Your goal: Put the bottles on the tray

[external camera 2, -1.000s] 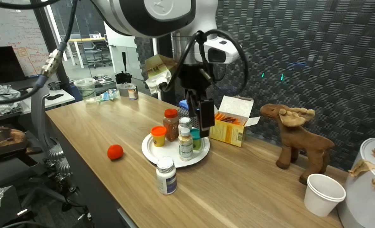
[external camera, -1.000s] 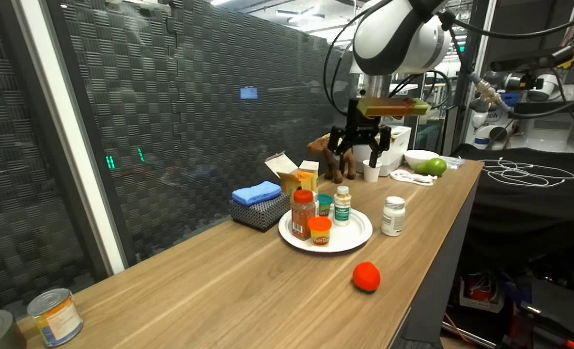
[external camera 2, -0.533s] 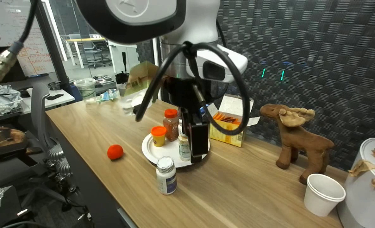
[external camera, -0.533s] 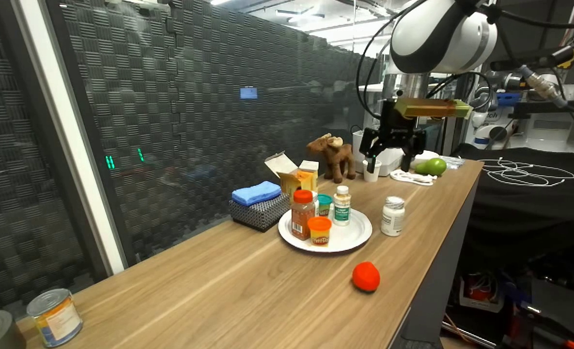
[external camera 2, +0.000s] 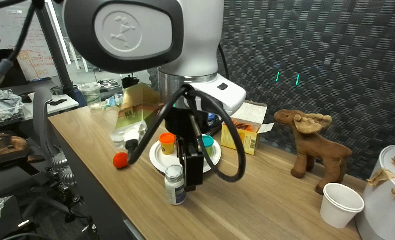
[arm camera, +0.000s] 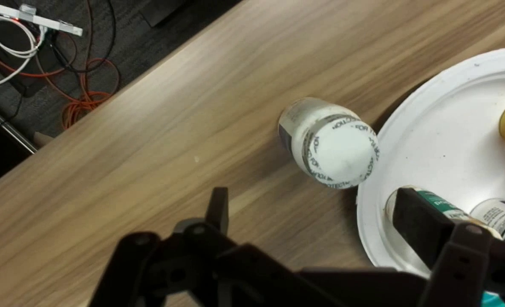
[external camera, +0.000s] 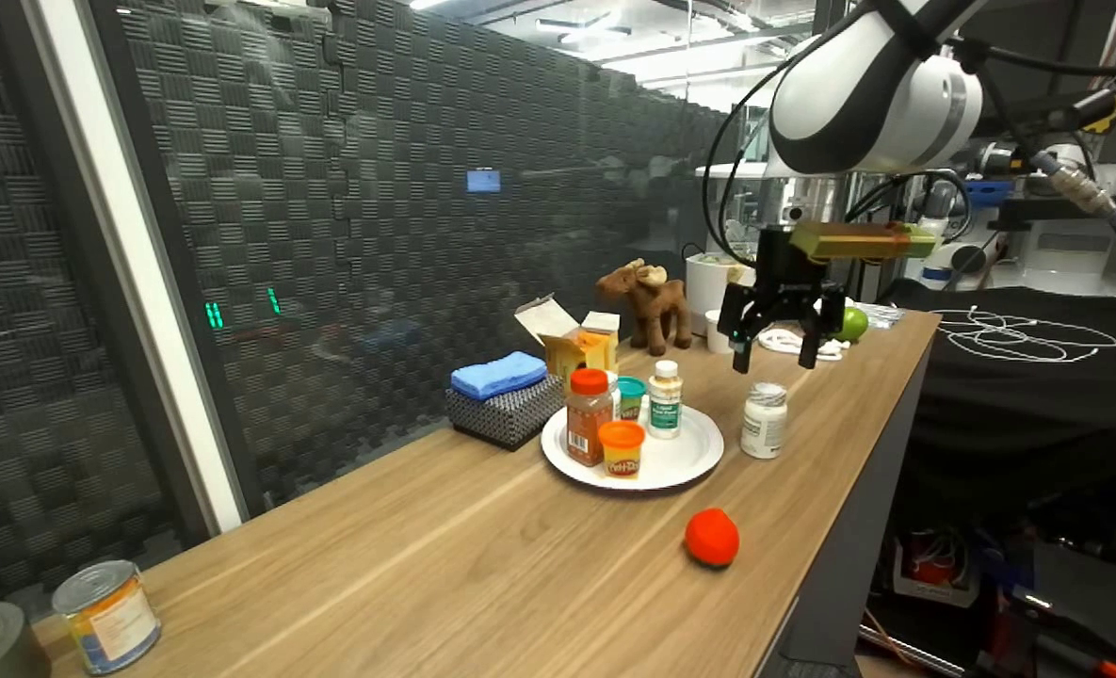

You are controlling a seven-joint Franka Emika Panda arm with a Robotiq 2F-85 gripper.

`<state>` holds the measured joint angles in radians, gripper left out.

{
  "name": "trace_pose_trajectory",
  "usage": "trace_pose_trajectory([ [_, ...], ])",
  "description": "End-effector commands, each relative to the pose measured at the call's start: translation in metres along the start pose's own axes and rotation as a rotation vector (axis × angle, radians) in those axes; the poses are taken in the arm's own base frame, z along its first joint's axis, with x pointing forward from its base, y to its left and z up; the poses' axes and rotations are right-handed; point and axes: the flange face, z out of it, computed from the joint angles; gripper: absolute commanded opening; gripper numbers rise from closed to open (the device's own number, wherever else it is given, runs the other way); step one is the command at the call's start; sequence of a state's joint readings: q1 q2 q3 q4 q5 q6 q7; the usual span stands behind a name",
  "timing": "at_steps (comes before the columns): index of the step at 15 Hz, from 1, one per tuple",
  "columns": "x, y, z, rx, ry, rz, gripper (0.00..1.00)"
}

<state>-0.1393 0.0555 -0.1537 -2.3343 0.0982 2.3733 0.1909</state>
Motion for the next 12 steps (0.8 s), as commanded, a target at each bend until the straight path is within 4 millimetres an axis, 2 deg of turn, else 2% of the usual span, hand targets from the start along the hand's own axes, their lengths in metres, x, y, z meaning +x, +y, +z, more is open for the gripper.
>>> trace_pose_trajectory([
  [1, -0.003, -0.004, 0.007, 0.005, -0.013, -0.016, 1.00],
  [10, -0.011, -0.023, 0.013, -0.016, -0.022, -0.066, 1.00],
  [11, -0.011, -0.025, 0.015, -0.015, -0.029, -0.069, 0.97],
  [12, -0.011, -0.026, 0.016, -0.015, -0.031, -0.071, 0.73],
])
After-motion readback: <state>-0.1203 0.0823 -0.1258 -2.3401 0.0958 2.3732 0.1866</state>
